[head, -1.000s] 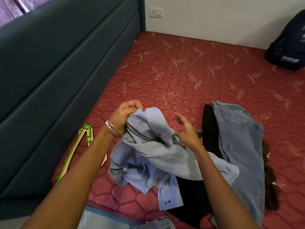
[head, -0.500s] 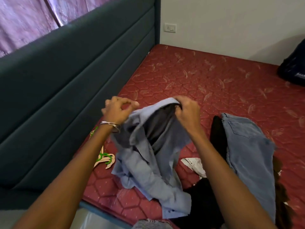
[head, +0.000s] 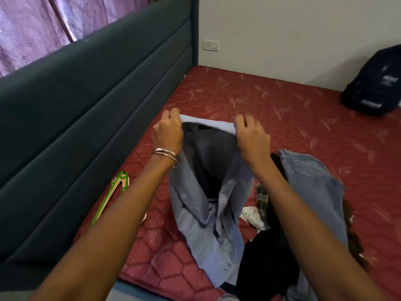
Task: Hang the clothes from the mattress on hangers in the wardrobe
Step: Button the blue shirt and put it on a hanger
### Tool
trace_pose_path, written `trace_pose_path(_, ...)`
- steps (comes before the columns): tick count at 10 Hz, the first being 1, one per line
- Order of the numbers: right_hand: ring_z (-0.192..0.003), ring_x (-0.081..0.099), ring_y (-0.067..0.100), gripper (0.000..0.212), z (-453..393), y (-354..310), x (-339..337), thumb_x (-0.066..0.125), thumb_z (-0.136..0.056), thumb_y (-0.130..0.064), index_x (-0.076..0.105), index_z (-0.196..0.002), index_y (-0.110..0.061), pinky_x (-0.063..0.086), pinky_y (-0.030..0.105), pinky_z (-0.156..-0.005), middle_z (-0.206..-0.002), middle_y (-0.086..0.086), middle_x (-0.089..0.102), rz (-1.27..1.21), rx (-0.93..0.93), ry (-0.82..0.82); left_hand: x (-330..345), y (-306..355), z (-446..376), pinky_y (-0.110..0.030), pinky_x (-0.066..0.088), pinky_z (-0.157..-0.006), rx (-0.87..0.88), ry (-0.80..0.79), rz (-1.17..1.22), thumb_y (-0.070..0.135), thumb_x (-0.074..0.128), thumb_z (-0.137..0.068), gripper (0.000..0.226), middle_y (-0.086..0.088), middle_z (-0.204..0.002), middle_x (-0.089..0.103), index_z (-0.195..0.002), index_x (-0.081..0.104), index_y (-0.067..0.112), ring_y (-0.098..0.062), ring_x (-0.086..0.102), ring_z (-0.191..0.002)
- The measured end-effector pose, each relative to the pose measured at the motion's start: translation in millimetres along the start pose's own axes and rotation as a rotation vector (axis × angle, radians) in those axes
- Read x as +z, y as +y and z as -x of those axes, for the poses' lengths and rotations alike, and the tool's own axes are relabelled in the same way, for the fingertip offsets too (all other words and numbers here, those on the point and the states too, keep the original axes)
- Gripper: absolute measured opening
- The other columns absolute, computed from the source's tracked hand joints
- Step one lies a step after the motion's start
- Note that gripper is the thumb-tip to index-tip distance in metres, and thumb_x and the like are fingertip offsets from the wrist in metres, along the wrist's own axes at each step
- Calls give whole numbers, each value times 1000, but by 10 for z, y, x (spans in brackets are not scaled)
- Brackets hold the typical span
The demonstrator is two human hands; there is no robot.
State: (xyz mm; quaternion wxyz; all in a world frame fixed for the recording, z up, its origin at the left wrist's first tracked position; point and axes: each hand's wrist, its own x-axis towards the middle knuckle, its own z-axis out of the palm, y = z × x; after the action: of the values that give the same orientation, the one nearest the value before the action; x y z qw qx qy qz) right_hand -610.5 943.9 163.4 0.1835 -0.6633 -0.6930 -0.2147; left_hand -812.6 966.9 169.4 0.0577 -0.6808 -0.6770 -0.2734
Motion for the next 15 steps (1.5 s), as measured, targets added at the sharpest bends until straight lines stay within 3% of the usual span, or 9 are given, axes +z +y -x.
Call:
trace_pose_path(1, -105, 56, 47, 30, -101, 214, 11, 54, -89, -6, 47, -118, -2, 48, 47, -81, -118, 29, 54, -161, 216, -674, -78, -61, -193, -48, 46, -69, 314, -208, -203, 5, 41, -93, 26, -20, -108, 53, -117, 50, 8, -47, 59, -93)
trace_pose_path(2, -109, 56, 48, 29, -441, 362, -247, 51, -88, -1, 54, -115, 8, 47, 48, -87, -120, 35, 55, -106, 257, -636, -255, -103, -507, -45, 47, -59, 490, -222, -306, 3, 43, -92, 26, -22, -105, 54, -117, 50, 7, -44, 62, -85)
trace_pose_path(4, -115, 56, 46, 36, -999, 442, -804, 47, -90, 7, 55, -125, 7, 49, 47, -95, -126, 32, 55, 29, 216, 724, -916, 27, -1287, -29, 52, -69, 382, 612, 15, 25, 55, -93, 17, -7, -102, 67, -109, 59, 22, -22, 64, -85)
trace_pose_path(5, -132, 39, 46, 37, -313, 262, -386, 31, -102, 5, 43, -137, 9, 33, 49, -112, -140, 34, 40, 85, 42, 701, -573, 7, -755, -35, 47, -89, 180, 443, 308, 31, 38, -101, 36, -12, -132, 55, -133, 52, 22, -29, 56, -111)
trace_pose_path(7, -113, 56, 25, 36, 1923, 39, 568, 44, -97, -30, 57, -128, -16, 43, 27, -83, -129, 8, 58, 11, 158, -1615, 755, -1028, 1419, -36, 53, -74, 319, -1551, -483, 18, 64, -75, 42, -19, -117, 65, -115, 65, 4, -24, 62, -90)
trace_pose_path(9, -97, 55, 20, 25, 1455, 318, 437, 49, -93, -14, 57, -116, -10, 41, 30, -83, -114, 15, 59, -201, 82, -1292, 717, -887, 741, -37, 50, -86, 411, -1037, -165, 16, 56, -84, 31, -13, -110, 65, -113, 65, 17, -34, 62, -102)
trace_pose_path(12, -75, 54, 26, 29, 1155, 234, 158, 45, -70, -10, 65, -91, -7, 42, 39, -68, -82, 13, 62, -817, 1073, 240, 492, -616, 887, -36, 47, -73, -327, -33, 518, 22, 55, -82, 25, -14, -92, 72, -99, 72, 18, -35, 64, -87)
trace_pose_path(13, -71, 57, 23, 17, 1545, 354, 656, 53, -66, -19, 69, -70, -21, 54, 50, -69, -74, 5, 64, -1107, 1320, 66, 570, -591, 1258, -37, 46, -76, -625, -215, 524, 22, 65, -85, 24, -22, -98, 69, -101, 72, 6, -40, 63, -94)
trace_pose_path(15, -76, 57, 27, 20, 1964, 497, 118, 63, -91, -17, 68, -79, -2, 45, 34, -68, -77, 17, 64, -1267, 1029, -699, 206, -720, 1648, -24, 37, -57, -361, -1032, 269, 30, 74, -76, 21, -6, -70, 58, -79, 65, 11, -21, 55, -64)
